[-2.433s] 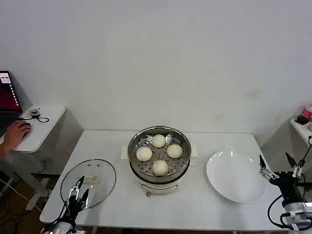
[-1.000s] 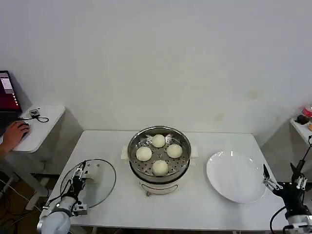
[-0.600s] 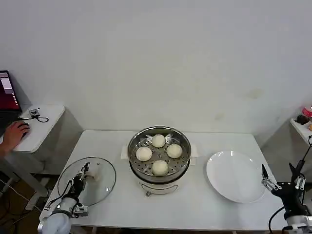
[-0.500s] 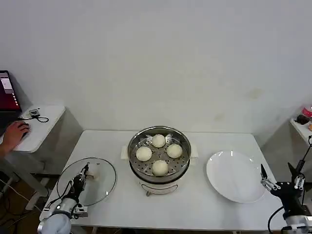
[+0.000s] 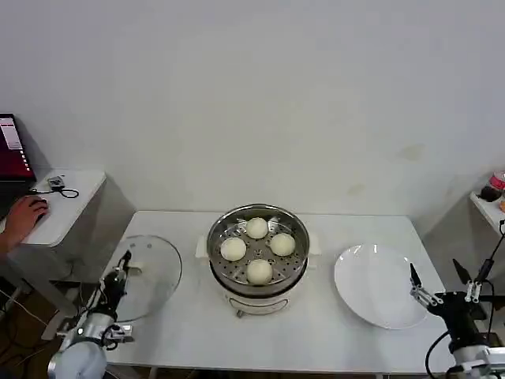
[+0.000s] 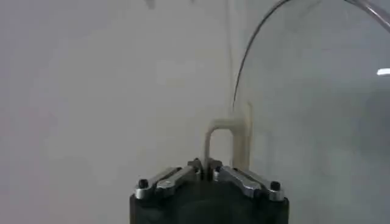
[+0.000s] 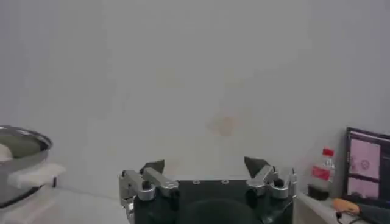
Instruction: Take steamed baozi put them in steamer then cover it.
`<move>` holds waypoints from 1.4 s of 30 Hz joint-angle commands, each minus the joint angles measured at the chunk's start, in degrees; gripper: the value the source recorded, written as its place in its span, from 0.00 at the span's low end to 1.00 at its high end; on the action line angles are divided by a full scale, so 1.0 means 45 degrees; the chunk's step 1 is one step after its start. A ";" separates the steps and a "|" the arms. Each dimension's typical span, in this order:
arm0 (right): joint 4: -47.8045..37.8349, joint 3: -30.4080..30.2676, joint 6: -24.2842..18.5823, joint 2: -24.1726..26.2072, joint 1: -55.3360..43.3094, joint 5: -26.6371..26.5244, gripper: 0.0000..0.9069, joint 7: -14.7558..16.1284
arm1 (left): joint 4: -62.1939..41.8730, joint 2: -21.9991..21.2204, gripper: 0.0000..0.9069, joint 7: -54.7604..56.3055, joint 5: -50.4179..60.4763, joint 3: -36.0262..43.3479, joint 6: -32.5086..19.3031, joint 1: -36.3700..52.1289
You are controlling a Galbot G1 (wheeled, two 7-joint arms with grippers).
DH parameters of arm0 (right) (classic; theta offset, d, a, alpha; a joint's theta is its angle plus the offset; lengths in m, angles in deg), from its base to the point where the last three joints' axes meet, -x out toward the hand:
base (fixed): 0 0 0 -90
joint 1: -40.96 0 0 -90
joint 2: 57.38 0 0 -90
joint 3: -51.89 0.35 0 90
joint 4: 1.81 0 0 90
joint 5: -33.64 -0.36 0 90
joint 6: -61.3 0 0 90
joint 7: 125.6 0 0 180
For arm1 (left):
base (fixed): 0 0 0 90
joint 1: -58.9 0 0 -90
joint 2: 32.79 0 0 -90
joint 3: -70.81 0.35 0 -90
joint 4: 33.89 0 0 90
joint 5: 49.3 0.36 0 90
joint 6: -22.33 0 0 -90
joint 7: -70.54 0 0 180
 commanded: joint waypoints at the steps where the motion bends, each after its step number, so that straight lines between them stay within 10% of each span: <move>1: 0.0054 -0.0262 -0.0005 -0.0121 -0.0080 0.0251 1.00 0.0150 | 0.3496 0.2264 0.00 -0.1580 -0.3500 0.0507 0.3281 0.0735; 11: -0.0134 -0.0976 -0.0004 -0.0768 -0.0187 0.1054 1.00 0.0287 | 0.4251 0.3360 0.00 -0.2769 -0.4463 0.4788 0.5630 0.3592; 24: -0.0432 -0.1499 -0.0048 -0.1264 -0.0501 0.1741 1.00 0.0257 | 0.3086 -0.0685 0.00 -0.5577 -0.0335 0.8282 0.7607 0.6562; 42: -0.0529 -0.1970 -0.0056 -0.1401 -0.0564 0.2121 1.00 0.0226 | 0.1059 -0.4841 0.00 -0.6377 0.4428 0.8810 0.6810 0.5888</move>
